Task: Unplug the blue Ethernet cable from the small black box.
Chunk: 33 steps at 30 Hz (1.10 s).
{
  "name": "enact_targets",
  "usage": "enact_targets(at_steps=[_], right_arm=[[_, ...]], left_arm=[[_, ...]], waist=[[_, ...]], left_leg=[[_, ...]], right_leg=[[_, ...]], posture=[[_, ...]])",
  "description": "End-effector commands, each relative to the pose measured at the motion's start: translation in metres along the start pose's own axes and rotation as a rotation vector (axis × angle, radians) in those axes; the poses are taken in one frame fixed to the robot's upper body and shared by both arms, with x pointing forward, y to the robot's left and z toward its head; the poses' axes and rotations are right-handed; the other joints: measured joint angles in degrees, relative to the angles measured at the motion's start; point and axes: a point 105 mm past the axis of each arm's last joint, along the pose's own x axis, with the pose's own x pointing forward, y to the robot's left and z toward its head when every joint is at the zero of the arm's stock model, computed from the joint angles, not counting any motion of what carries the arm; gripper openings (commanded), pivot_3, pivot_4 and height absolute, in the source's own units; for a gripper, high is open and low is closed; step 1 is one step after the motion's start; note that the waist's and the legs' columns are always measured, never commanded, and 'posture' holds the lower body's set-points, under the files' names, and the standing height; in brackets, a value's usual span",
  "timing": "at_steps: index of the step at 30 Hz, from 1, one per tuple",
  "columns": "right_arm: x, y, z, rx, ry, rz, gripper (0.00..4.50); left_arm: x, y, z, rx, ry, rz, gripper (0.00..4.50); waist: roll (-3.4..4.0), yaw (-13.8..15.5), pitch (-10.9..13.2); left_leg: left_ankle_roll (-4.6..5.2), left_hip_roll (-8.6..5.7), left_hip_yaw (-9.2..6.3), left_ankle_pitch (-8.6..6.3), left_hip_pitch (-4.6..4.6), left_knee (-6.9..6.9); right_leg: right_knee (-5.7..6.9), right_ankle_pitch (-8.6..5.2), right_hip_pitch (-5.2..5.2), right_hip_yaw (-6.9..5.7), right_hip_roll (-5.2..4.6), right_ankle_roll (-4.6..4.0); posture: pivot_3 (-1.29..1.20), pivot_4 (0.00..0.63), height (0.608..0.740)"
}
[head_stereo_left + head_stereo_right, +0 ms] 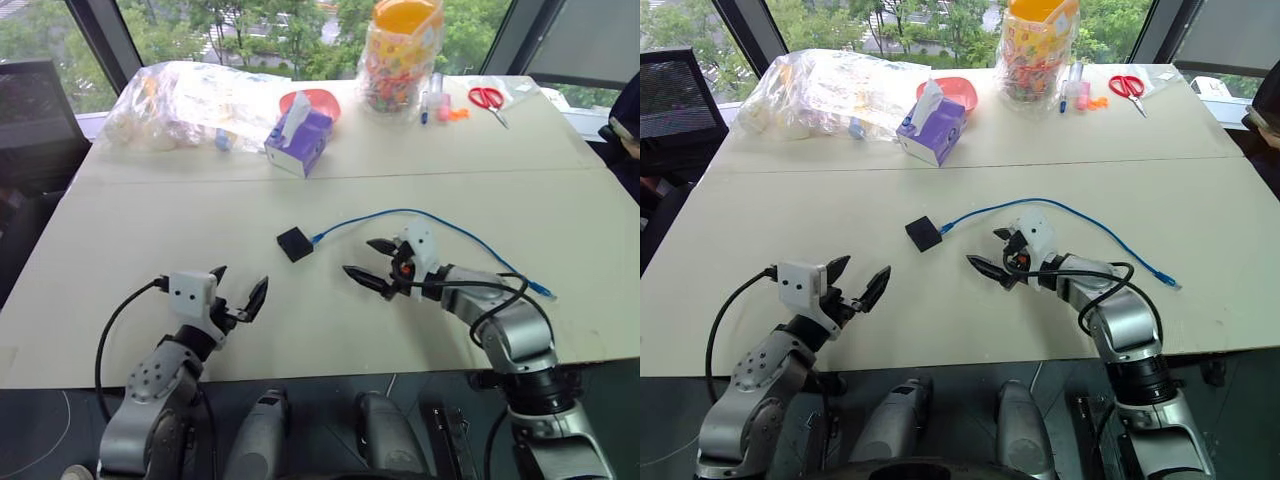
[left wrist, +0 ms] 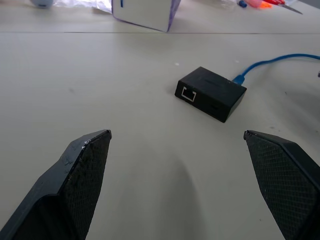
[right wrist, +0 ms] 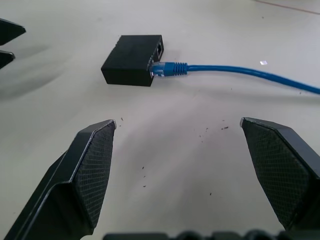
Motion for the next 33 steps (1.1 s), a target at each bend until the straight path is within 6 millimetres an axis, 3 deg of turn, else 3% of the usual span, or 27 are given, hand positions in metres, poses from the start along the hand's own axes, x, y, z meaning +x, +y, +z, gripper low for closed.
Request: enact_targets(at_steps=[1,14,18,24,33], right_arm=[[-0.007,0.006,0.014,-0.053,-0.011,0.085,4.17],[-0.019,-0.014,0.033,-0.165,0.045,0.134,4.17],[-0.019,-0.031,0.054,-0.220,0.066,0.149,4.17],[0.007,-0.040,0.069,-0.278,0.134,0.243,4.17],[0.062,-0.036,0.070,-0.469,0.304,0.408,4.17]], left_arm=[[-0.001,0.005,0.015,0.030,-0.044,-0.003,4.46],[0.001,0.006,0.035,-0.021,-0.058,-0.101,4.46],[0.007,0.008,0.049,-0.002,-0.047,-0.158,4.46],[0.009,0.005,0.058,0.015,-0.017,-0.221,4.46],[0.011,0.013,0.063,0.056,-0.030,-0.194,4.46]], waist=[[0.00,-0.08,0.00],[-0.01,-0.07,0.00],[0.00,-0.16,0.02],[0.00,-0.64,0.02],[0.01,-0.74,0.03]], left_leg=[[0.00,0.00,0.00,0.00,0.00,0.01],[0.00,0.01,0.01,0.00,0.02,0.09],[0.00,0.01,0.01,0.00,0.02,0.14],[0.00,0.07,0.01,0.00,0.03,0.17],[-0.01,0.09,0.01,0.00,0.05,0.13]], right_leg=[[-0.01,0.00,0.00,0.01,0.00,0.00],[0.02,0.00,0.04,0.01,0.02,0.00],[0.05,0.02,0.04,0.01,0.02,-0.03],[0.08,0.04,0.04,0.02,0.11,-0.04],[0.18,0.09,-0.02,0.03,0.18,-0.02]], posture=[[0.00,0.150,0.728],[0.00,0.150,0.728],[0.00,0.150,0.728],[0.00,0.150,0.728],[0.00,0.150,0.728]])
